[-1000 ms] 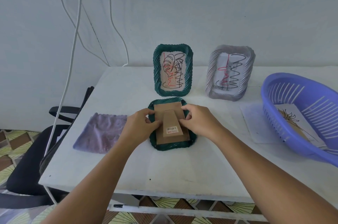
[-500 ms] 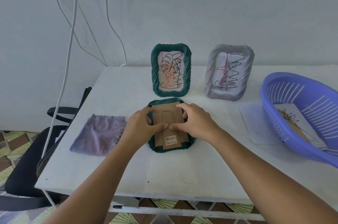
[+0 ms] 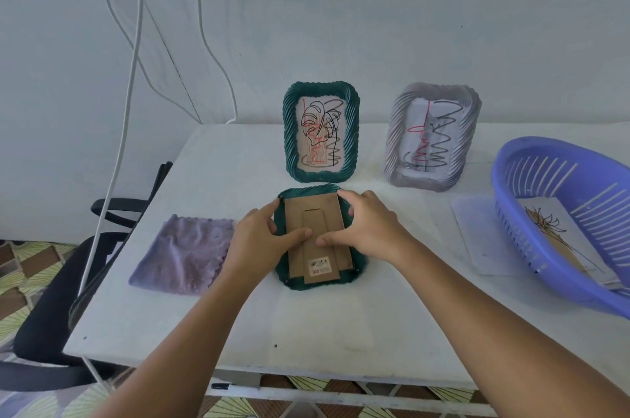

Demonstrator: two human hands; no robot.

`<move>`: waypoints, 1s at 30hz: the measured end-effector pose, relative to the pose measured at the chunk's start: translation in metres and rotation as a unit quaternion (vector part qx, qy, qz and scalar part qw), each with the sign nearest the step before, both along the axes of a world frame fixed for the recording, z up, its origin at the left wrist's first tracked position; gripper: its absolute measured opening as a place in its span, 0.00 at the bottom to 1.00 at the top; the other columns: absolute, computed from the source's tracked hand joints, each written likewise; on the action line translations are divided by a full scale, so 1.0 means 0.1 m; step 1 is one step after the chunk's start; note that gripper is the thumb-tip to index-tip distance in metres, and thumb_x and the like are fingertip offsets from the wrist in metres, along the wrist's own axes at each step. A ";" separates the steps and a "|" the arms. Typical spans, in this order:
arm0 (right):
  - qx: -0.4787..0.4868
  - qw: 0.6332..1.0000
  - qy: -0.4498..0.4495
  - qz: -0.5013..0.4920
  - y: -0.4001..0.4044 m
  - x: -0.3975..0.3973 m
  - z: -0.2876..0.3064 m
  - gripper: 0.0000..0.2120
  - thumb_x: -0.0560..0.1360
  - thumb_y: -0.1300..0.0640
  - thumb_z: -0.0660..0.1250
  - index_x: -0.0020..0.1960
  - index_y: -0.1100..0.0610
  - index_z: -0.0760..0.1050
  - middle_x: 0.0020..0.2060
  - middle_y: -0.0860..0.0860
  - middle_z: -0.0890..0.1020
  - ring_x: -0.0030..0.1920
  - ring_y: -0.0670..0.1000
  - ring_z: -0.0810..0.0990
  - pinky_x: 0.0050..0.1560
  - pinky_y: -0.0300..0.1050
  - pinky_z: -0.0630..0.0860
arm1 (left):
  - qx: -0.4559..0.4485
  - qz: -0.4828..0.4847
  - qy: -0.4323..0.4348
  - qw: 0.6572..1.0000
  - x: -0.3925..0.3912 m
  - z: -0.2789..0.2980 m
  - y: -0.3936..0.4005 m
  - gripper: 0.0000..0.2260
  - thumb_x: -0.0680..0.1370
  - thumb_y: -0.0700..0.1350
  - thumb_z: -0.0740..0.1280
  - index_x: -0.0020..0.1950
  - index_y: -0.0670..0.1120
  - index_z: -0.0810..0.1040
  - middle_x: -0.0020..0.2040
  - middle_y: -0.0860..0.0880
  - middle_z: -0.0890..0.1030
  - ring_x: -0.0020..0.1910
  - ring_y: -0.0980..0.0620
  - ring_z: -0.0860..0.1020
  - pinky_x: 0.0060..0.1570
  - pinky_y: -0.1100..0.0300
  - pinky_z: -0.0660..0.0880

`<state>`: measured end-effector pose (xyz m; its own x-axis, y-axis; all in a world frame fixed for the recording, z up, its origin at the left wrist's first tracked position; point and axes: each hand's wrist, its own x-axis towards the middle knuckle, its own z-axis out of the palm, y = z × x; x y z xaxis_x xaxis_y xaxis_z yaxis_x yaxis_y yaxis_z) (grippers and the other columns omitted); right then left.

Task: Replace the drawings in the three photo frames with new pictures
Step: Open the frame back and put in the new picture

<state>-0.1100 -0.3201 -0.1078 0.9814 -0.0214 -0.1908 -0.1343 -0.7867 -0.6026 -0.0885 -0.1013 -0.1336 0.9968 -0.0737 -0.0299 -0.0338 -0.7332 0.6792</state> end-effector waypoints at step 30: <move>0.027 1.000 0.001 -0.009 -0.03 -0.03 -0.09 0.55 0.60 0.27 0.76 0.81 0.42 0.58 0.61 0.50 0.72 0.65 0.54 0.72 0.67 0.57 0.71 | -0.057 0.038 0.053 0.996 -0.04 0.08 -0.07 0.36 0.67 0.64 0.78 0.72 0.54 0.73 0.44 0.48 0.77 0.43 0.50 0.78 0.37 0.58 0.74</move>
